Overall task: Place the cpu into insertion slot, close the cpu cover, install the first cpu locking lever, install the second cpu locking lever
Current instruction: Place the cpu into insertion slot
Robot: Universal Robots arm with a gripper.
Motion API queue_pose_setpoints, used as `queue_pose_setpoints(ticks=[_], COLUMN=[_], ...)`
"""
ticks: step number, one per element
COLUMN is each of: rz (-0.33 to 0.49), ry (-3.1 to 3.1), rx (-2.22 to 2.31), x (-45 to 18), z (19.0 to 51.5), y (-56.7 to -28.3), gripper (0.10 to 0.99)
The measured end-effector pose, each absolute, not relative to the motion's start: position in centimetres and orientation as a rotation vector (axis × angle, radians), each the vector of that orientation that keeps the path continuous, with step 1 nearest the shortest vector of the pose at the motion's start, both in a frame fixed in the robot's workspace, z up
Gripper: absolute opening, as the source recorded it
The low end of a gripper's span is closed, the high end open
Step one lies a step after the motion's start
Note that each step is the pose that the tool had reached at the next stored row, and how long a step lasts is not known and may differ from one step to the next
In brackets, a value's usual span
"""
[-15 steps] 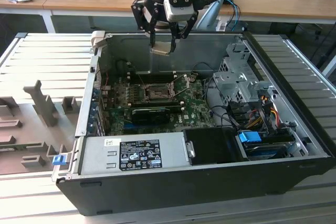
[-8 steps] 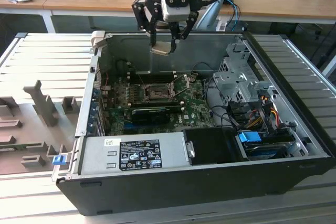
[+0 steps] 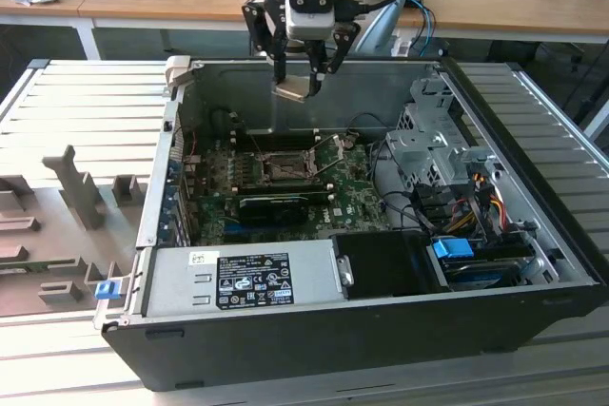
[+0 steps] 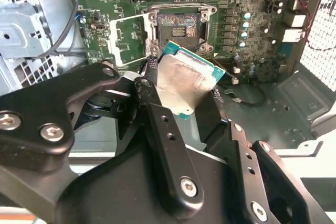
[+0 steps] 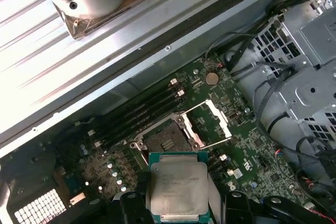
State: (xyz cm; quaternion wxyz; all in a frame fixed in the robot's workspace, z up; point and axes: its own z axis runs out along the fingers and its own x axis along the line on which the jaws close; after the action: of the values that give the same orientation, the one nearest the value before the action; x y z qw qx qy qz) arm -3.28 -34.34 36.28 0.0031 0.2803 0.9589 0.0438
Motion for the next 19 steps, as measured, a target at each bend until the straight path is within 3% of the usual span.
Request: queue_pose_setpoints(ticks=[19], rz=[0.136], ry=[2.96], rx=[1.014], x=[-3.28], z=[36.1], y=[-34.34], gripper=[0.529])
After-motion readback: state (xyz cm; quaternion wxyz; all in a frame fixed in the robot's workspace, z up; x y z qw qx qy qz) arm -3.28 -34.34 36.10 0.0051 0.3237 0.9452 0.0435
